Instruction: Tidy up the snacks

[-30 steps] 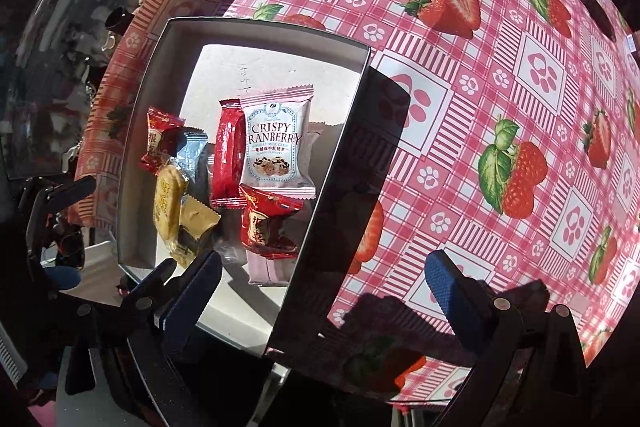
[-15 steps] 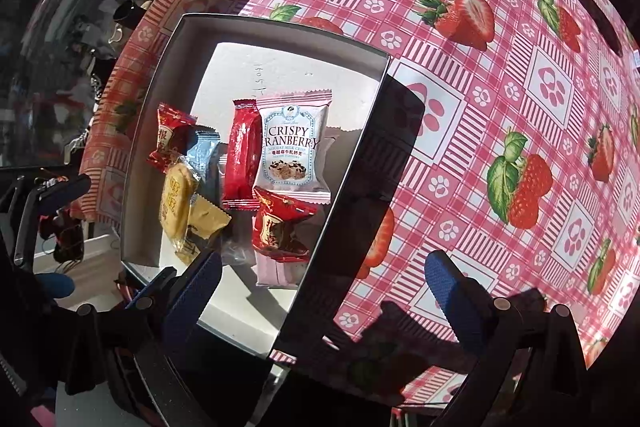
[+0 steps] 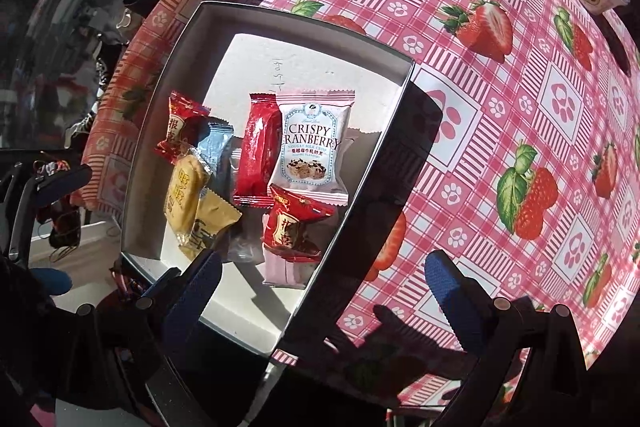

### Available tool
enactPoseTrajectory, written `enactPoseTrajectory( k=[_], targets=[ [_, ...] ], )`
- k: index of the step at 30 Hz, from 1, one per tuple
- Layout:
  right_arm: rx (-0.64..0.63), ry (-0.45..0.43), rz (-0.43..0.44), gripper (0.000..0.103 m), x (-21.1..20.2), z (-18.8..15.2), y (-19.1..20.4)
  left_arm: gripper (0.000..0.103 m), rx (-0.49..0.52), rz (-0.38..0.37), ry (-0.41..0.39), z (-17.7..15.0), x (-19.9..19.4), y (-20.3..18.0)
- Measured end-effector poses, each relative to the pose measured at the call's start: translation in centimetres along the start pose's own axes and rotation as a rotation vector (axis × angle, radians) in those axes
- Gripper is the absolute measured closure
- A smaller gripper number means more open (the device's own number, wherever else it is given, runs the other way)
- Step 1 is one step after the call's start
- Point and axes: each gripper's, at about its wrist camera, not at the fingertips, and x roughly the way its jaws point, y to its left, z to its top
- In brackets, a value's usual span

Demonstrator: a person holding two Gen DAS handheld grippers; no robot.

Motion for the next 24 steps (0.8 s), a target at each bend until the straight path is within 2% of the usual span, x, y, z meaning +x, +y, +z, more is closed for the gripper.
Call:
enactPoseTrajectory(
  k=[18, 24],
  targets=[
    [-0.024, -0.017, -0.019, 0.001, -0.3, 0.5, 1.3, 0.000, 0.004, -0.008, -0.013, 0.0, 0.1, 1.2],
    [-0.025, -0.070, -0.057, 0.001, -1.5, 0.7, 1.4, 0.000, 0.003, -0.010, -0.035, 0.0, -0.5, 1.8]
  ],
)
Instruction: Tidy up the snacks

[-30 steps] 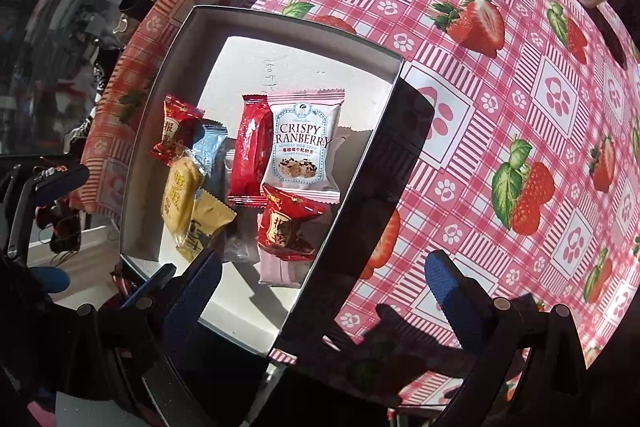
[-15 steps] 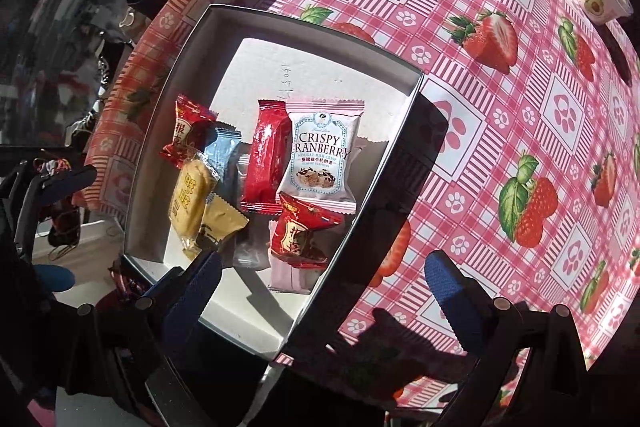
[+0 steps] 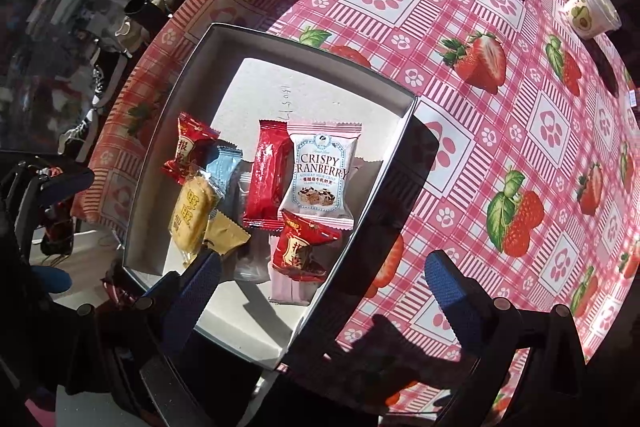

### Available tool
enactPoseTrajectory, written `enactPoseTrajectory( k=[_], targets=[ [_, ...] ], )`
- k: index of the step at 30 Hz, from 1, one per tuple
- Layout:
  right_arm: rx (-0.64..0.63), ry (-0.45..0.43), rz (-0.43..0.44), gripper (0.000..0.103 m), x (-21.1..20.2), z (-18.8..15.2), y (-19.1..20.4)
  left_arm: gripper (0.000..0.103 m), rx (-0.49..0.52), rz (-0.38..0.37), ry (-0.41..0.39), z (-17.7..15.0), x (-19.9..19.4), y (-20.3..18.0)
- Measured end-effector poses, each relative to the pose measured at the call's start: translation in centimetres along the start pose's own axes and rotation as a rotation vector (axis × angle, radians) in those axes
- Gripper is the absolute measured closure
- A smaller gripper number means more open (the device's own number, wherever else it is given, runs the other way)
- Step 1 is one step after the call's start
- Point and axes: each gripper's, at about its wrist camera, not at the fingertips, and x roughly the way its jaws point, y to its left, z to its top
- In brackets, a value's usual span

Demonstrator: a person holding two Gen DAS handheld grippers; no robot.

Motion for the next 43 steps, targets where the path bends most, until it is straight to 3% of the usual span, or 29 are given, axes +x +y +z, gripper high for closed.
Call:
enactPoseTrajectory(
  k=[7, 36, 43],
  targets=[
    [-0.020, -0.050, -0.034, 0.001, -0.8, -0.1, 0.9, 0.000, 0.001, -0.012, 0.007, -0.4, 0.2, 0.2],
    [-0.045, -0.015, -0.059, 0.001, 0.2, 0.3, 1.7, 0.000, -0.023, -0.054, 0.033, 0.6, 1.3, 1.0],
    [-0.039, -0.010, -0.058, 0.001, 0.4, 0.5, 1.6, 0.000, -0.045, -0.095, -0.021, 0.8, 0.5, 1.5]
  ],
)
